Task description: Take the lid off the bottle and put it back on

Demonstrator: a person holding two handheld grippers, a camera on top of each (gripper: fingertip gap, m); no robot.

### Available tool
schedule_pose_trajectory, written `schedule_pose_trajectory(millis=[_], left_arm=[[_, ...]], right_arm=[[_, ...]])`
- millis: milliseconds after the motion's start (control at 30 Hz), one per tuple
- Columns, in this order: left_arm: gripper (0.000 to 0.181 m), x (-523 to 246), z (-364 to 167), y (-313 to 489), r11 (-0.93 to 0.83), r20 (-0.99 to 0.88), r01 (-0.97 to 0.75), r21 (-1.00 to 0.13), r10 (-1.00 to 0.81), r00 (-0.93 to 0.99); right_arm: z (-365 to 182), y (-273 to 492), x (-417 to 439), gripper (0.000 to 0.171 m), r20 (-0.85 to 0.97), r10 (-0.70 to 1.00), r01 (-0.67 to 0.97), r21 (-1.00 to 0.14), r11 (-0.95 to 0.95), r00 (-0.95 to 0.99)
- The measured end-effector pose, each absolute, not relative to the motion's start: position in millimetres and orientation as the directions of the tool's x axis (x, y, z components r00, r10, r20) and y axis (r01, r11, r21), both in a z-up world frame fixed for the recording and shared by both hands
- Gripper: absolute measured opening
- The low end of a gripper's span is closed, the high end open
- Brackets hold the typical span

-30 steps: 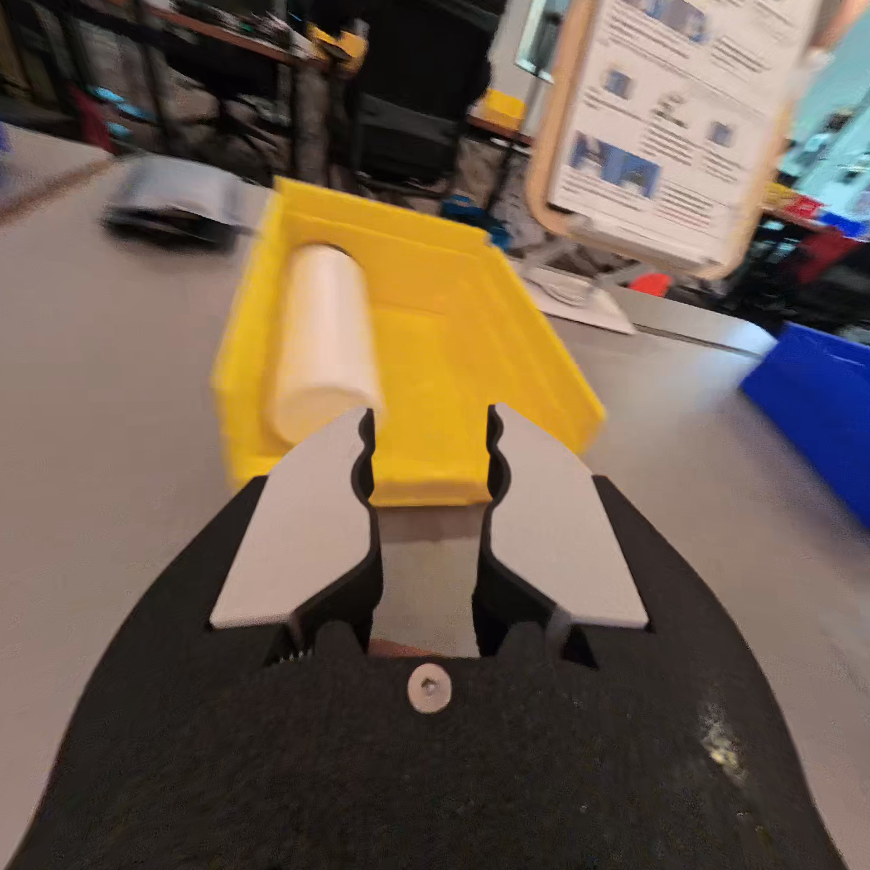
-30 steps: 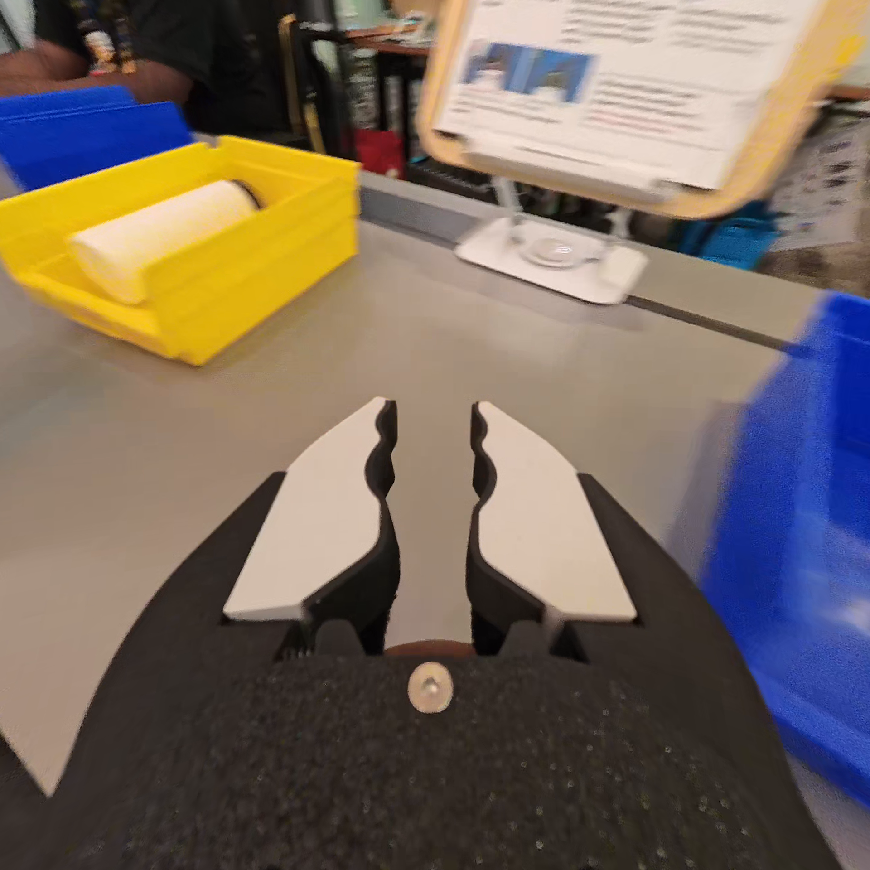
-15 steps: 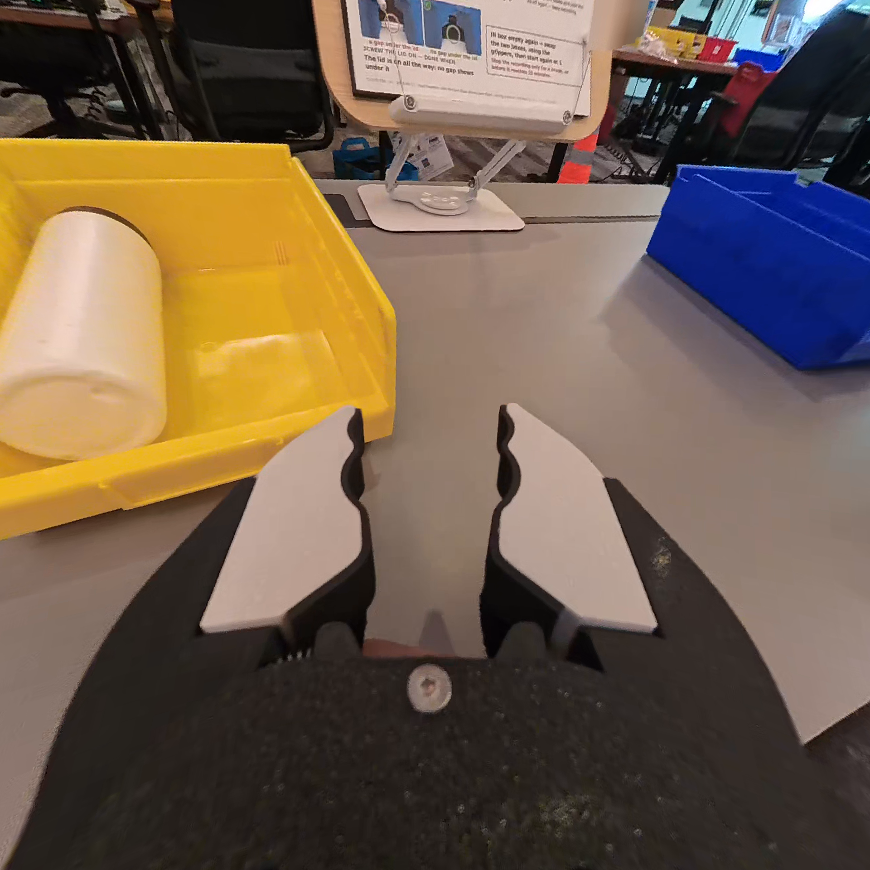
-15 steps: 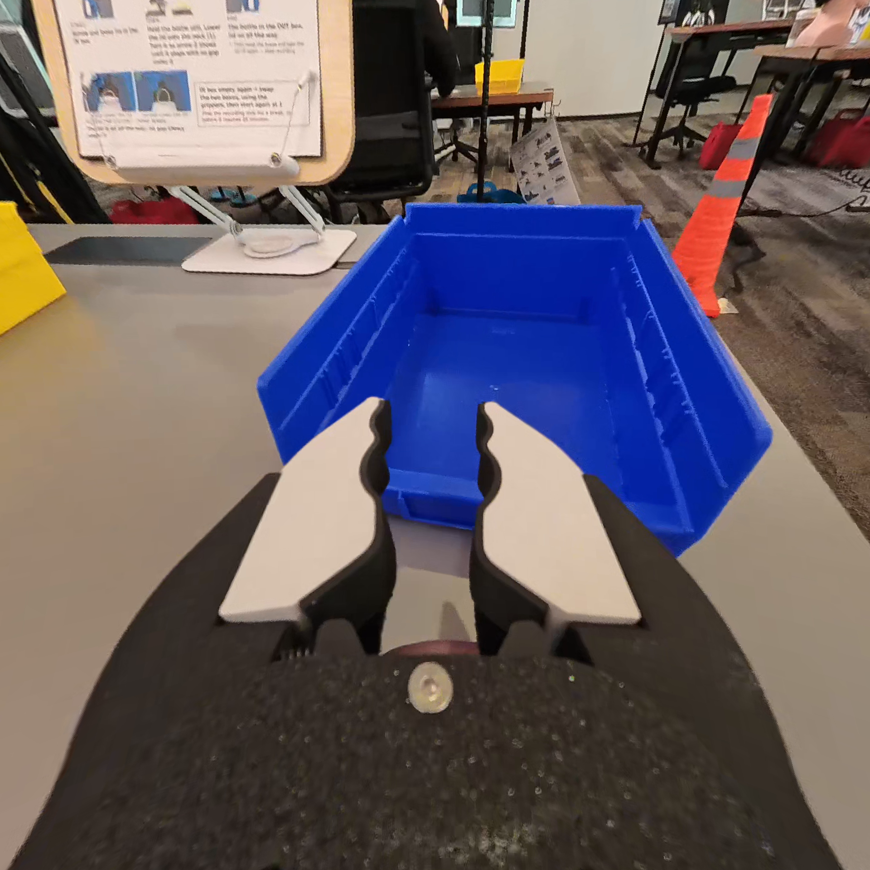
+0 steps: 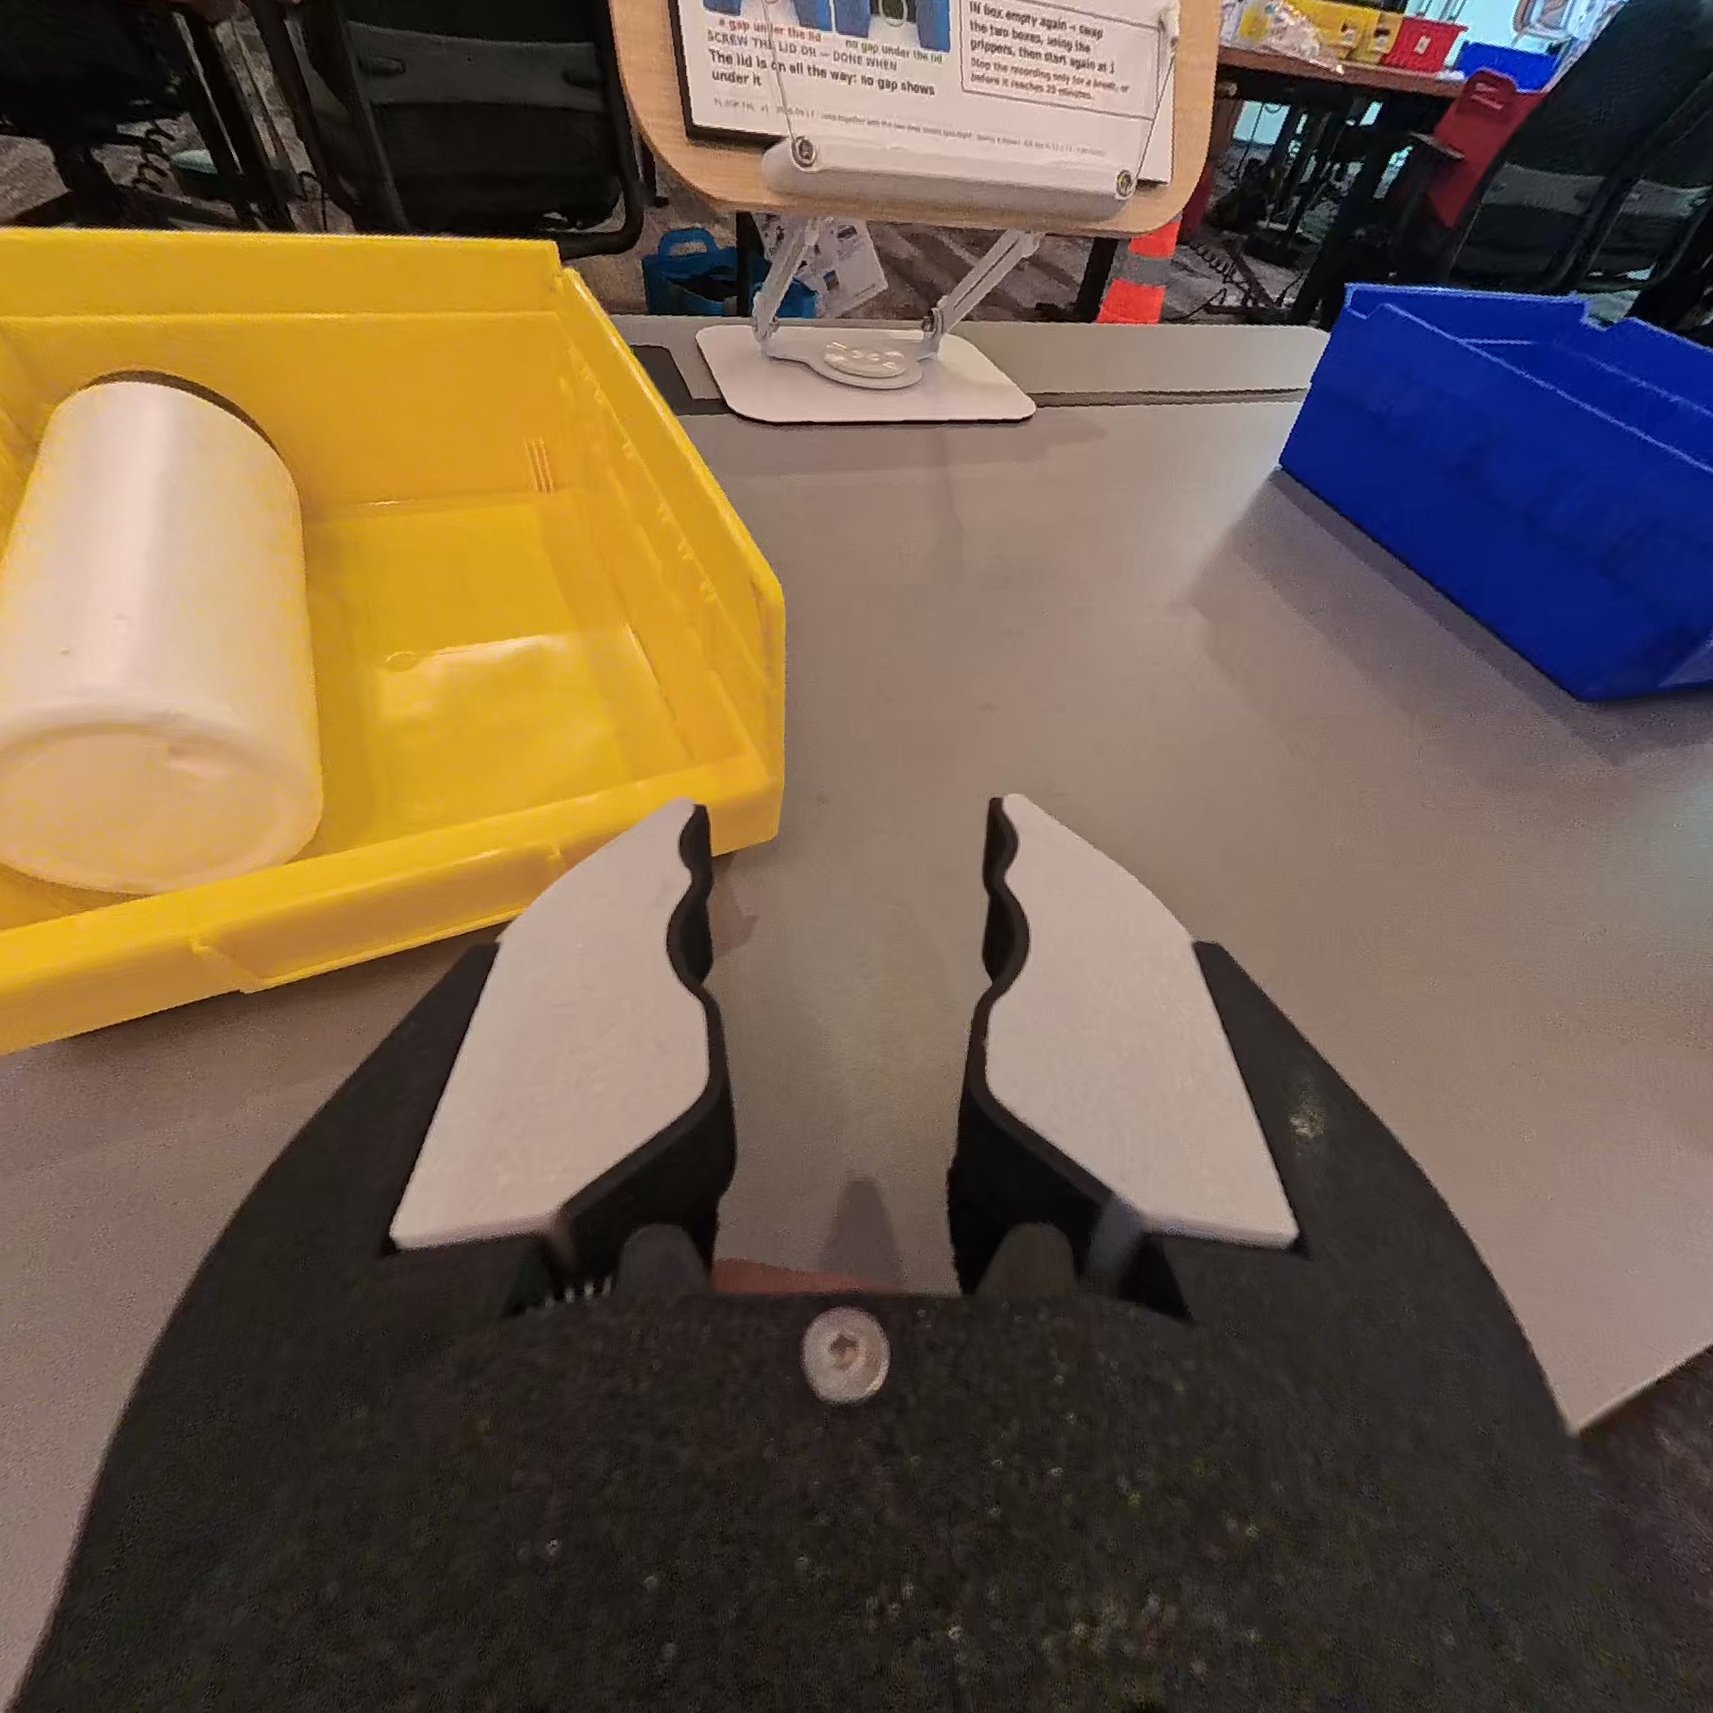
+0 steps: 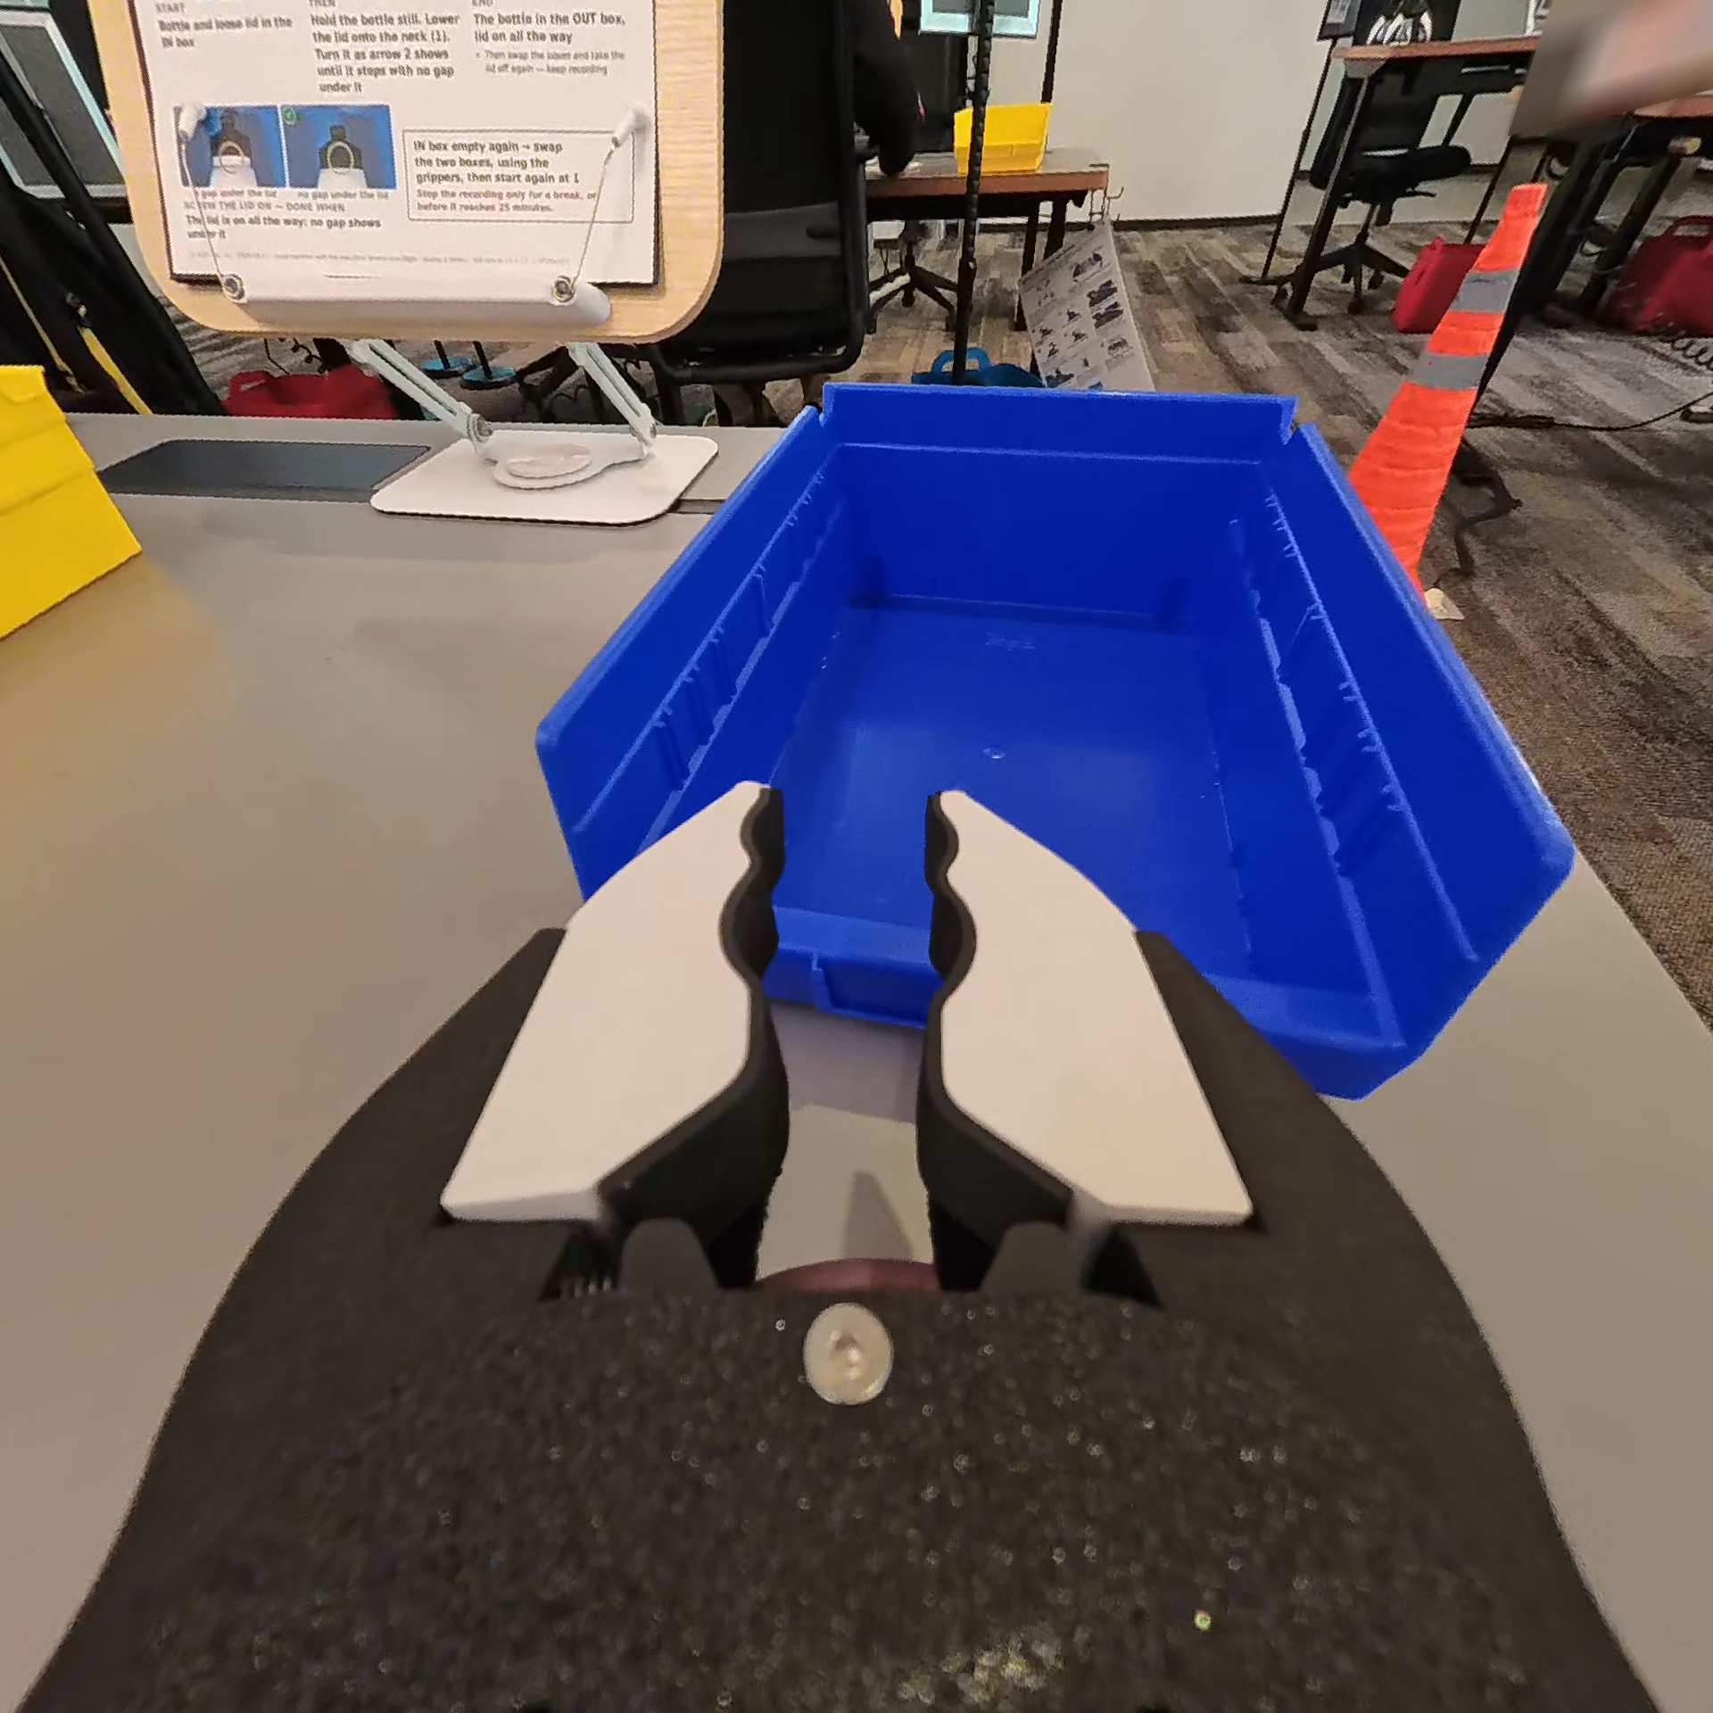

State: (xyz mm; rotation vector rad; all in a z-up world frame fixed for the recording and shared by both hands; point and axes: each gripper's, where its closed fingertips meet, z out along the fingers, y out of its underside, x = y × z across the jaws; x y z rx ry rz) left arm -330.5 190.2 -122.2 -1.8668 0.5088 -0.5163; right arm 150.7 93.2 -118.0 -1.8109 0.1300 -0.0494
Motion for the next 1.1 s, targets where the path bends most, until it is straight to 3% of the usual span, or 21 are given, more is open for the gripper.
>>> schedule_pose_trajectory(millis=[33,133,333,633,800,967,1100], left_arm=[[0.056,-331,-117,190,-0.342,0.12,-0.105,-0.934,-0.577,0.808],[0.085,-355,-97,210,-0.447,0.094,-0.178,-0.876,-0.522,0.848],[0.079,-404,-71,307,-0.64,-0.014,-0.227,-0.734,-0.32,0.947],[0.079,-433,-145,421,-0.926,-0.211,-0.212,-0.313,-0.15,0.966],[0.074,-442,-175,443,-0.952,-0.284,-0.203,-0.229,-0.134,0.949],[0.079,-445,-189,449,-0.963,-0.298,-0.216,-0.164,-0.16,0.941],[0.087,-441,-205,437,-0.968,-0.271,-0.245,-0.047,-0.224,0.936]], right_arm=[[-118,92,150,0.029,-0.044,-0.115,-0.071,-0.969,-0.238,0.992],[-116,88,147,0.029,-0.068,-0.109,-0.091,-0.971,-0.222,0.992],[-121,94,144,0.029,-0.083,-0.091,-0.103,-0.965,-0.241,0.992],[-124,94,140,0.029,-0.066,-0.076,-0.083,-0.962,-0.259,0.995],[-130,93,143,0.029,-0.089,-0.076,-0.106,-0.956,-0.275,0.993],[-134,93,143,0.029,-0.141,-0.068,-0.154,-0.946,-0.284,0.988],[-138,97,137,0.029,-0.174,-0.048,-0.18,-0.936,-0.301,0.984]])
